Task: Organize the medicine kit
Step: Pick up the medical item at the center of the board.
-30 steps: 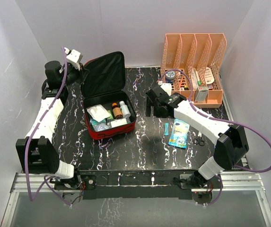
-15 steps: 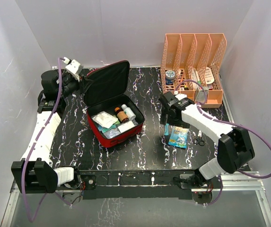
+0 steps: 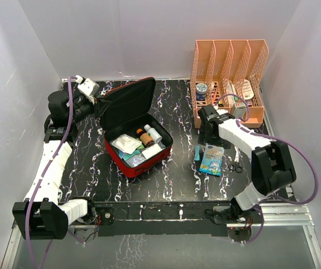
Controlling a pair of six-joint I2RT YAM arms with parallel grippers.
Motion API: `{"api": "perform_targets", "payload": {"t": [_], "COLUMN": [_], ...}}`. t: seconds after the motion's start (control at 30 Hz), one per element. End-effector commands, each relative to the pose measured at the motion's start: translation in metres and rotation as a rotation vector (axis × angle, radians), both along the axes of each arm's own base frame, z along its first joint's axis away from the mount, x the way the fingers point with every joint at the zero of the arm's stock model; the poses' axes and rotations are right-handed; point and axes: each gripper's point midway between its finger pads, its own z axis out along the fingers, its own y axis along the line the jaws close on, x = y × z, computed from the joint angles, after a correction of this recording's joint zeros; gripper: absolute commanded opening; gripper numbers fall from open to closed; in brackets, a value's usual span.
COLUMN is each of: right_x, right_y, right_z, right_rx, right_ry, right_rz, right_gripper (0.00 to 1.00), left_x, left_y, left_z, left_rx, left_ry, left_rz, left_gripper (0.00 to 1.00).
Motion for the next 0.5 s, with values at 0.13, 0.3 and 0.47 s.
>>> {"api": "perform_targets", "payload": {"t": [0.13, 0.3, 0.47], "right_x": [0.035, 0.027, 0.022], "right_y": [-0.009, -0.008, -0.004], "right_z": [-0.004, -0.014, -0.033], "right_rx": [0.001, 0.041, 0.067], "right_ry": [-0.029, -0.031, 0.004], "right_rz": [0.015, -0.009, -0.018], "right_gripper": [0.82, 0.8, 0.79], "left_x": [-0.006, -0.003, -0.002], "left_y": [-0.006, -0.005, -0.006], "left_z": [0.012, 0.01, 0.01], "left_rx": [0.003, 0.003, -0.001], "left_ry": [-0.034, -0.025, -0.018], "left_rz": [-0.037, -0.03, -0.036], "left_gripper": [0.0, 0.0, 0.0]}}
